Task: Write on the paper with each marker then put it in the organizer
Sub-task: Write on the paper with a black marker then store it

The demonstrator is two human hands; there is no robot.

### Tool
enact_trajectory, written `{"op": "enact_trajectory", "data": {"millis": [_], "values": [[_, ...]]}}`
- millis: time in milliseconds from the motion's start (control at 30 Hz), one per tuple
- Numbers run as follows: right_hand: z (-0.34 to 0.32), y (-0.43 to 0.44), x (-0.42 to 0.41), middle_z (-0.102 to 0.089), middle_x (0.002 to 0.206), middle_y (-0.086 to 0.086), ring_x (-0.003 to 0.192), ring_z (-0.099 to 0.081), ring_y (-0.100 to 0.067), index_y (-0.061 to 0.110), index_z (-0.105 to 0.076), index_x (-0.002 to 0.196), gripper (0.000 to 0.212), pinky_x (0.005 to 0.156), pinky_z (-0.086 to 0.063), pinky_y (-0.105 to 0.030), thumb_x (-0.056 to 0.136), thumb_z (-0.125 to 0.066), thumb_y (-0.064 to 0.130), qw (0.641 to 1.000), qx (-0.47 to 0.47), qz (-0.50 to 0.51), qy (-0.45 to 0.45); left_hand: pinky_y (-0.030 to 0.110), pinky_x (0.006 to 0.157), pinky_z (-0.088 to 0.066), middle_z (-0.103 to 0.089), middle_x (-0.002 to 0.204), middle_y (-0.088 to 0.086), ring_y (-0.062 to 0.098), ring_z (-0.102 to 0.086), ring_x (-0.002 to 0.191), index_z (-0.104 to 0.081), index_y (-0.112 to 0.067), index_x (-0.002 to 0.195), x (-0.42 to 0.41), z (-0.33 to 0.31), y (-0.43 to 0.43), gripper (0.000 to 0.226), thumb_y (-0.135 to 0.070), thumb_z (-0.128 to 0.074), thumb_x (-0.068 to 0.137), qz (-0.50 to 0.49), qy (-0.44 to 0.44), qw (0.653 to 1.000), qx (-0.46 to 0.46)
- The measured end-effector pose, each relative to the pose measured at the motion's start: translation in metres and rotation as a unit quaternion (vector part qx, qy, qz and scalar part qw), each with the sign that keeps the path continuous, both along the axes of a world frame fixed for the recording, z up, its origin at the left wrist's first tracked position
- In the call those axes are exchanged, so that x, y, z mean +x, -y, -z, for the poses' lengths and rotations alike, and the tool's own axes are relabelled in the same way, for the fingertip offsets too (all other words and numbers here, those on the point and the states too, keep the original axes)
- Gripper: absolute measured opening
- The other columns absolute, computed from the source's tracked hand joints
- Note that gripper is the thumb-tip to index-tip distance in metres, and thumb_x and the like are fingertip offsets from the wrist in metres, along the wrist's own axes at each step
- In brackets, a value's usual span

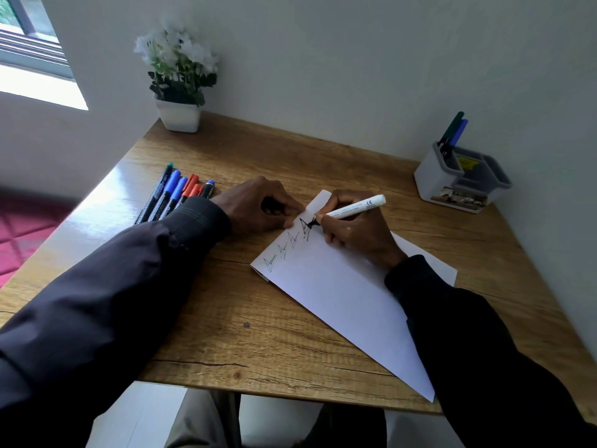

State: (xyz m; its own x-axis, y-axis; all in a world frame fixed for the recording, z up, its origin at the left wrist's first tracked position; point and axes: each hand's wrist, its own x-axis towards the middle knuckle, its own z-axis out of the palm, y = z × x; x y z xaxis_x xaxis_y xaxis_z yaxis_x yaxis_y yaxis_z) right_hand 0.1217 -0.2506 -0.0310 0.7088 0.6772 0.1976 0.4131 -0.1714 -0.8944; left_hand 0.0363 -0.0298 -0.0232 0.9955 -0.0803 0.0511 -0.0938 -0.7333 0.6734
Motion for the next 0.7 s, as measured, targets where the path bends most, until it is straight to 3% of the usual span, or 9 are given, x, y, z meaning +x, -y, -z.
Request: {"op": "enact_trajectory", "data": {"millis": [133,333,467,600,700], "values": [[-0.002,0.002,0.007,-0.066,0.063,-0.024,0.044,-0.054,-0.020,-0.008,-0.063,0.078,0.016,0.041,-0.040,-0.022,0.092,-0.068,-0.003,0.998,0.057,0.028,-0.032,0.003,0.079,-0.050,-0.064,0.123,-0.004,0.009,-0.062,0.105,-0.066,-0.024,0.128,0.000,0.000,0.000,0.037,-0.019,-0.071,0.092,-0.003,-0.002,1.000,-0.008],[0.001,0.000,0.010,-0.065,0.060,-0.020,0.042,-0.052,-0.019,-0.008,-0.063,0.080,0.013,0.039,-0.037,-0.021,0.092,-0.067,-0.005,0.997,0.055,0.018,-0.045,0.008,0.077,-0.053,-0.064,0.118,-0.005,0.010,-0.061,0.102,-0.064,-0.022,0.131,-0.001,-0.001,0.001,0.043,-0.021,-0.074,0.089,-0.015,-0.009,1.000,-0.008],[-0.001,0.002,0.011,-0.065,0.061,-0.017,0.043,-0.053,-0.018,-0.013,-0.062,0.085,0.013,0.039,-0.038,-0.021,0.093,-0.067,-0.004,0.996,0.067,0.013,-0.052,0.004,0.078,-0.049,-0.061,0.129,-0.002,0.002,-0.057,0.104,-0.062,-0.018,0.133,0.000,-0.002,-0.003,0.038,-0.010,-0.063,0.096,-0.013,-0.012,0.999,-0.028],[-0.002,0.003,0.011,-0.065,0.062,-0.018,0.043,-0.053,-0.018,-0.014,-0.062,0.085,0.013,0.040,-0.038,-0.021,0.094,-0.065,-0.004,0.996,0.074,0.005,-0.053,0.029,0.105,-0.042,-0.059,0.134,-0.004,0.010,-0.052,0.123,-0.061,-0.020,0.133,0.000,0.000,-0.004,0.036,-0.006,-0.047,0.102,-0.040,-0.039,0.995,-0.082],[-0.001,0.004,0.012,-0.065,0.062,-0.018,0.044,-0.053,-0.019,-0.012,-0.063,0.086,0.013,0.040,-0.039,-0.022,0.094,-0.066,-0.002,0.995,0.081,-0.003,-0.061,0.031,0.098,-0.050,-0.067,0.113,0.000,0.013,-0.062,0.111,-0.062,-0.018,0.126,-0.002,0.002,-0.006,0.042,0.005,-0.039,0.102,-0.054,-0.020,0.989,-0.139]]}}
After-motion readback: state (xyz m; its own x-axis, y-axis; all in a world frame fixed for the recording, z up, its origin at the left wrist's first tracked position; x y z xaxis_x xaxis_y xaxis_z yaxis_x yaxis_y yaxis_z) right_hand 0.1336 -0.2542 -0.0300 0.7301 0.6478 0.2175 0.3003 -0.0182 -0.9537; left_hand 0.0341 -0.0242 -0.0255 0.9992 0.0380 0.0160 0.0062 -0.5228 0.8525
